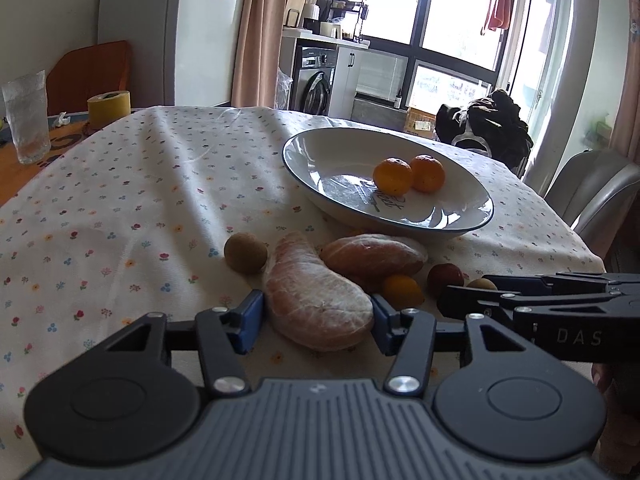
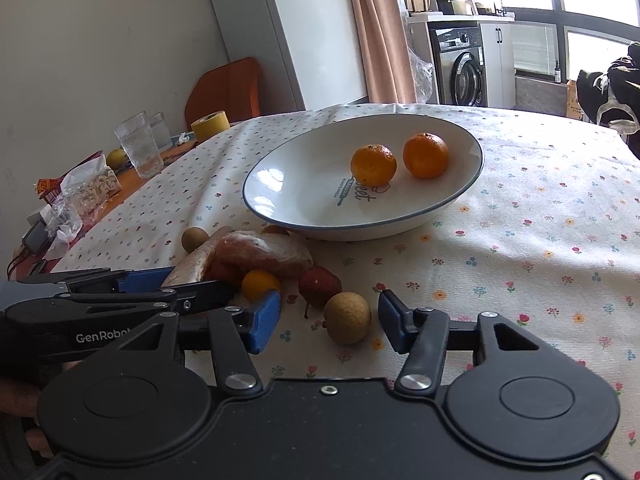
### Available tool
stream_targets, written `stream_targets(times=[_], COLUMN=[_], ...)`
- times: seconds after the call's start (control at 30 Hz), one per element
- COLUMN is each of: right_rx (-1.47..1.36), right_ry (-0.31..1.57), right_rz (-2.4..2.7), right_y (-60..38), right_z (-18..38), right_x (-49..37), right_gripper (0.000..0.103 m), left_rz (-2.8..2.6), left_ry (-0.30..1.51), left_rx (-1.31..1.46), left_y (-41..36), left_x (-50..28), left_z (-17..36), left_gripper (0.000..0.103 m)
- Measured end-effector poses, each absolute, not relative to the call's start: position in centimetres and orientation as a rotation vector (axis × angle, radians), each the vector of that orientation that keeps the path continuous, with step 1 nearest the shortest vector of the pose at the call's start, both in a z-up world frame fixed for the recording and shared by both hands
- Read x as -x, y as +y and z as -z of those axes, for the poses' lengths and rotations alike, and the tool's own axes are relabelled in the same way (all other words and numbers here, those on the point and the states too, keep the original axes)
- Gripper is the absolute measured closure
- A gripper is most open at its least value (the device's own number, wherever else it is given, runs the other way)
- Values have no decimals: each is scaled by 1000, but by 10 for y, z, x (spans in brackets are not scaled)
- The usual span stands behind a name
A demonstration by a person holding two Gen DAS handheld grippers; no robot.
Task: Organize fruits
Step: 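Grasp the pink pomelo segment with the left gripper while the right gripper grasps the kiwi, then carry the pomelo segment and kiwi into the white bowl and release both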
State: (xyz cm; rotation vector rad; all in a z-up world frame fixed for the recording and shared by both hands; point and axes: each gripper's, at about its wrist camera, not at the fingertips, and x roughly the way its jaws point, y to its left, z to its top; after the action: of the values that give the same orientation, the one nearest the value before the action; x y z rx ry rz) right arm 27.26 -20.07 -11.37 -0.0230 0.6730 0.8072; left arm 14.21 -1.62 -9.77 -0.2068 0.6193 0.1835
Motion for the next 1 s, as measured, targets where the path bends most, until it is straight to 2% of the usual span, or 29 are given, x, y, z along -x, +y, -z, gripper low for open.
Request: stream_targets(times=[0.13,0.2,0.27,1.0], right_rx=[38,45,42,57], right_ry=[675,676,685,657], right_rz=[-805,-802,-806,-832], right_y=[-198,-197,-195,-179], right_z=[114,114,113,100], right_x=[-271,-270,-270,-250], right_gripper=[62,73,78,79], left_rz=[-167,-161,-154,-140], left_ry=[614,612,610,581], left_rx=[245,254,264,351], left_y=[-11,-10,-9,12], left_x=[-137,-135,-133,-114], left_z=[95,95,94,87], left_gripper=[53,55,55,58])
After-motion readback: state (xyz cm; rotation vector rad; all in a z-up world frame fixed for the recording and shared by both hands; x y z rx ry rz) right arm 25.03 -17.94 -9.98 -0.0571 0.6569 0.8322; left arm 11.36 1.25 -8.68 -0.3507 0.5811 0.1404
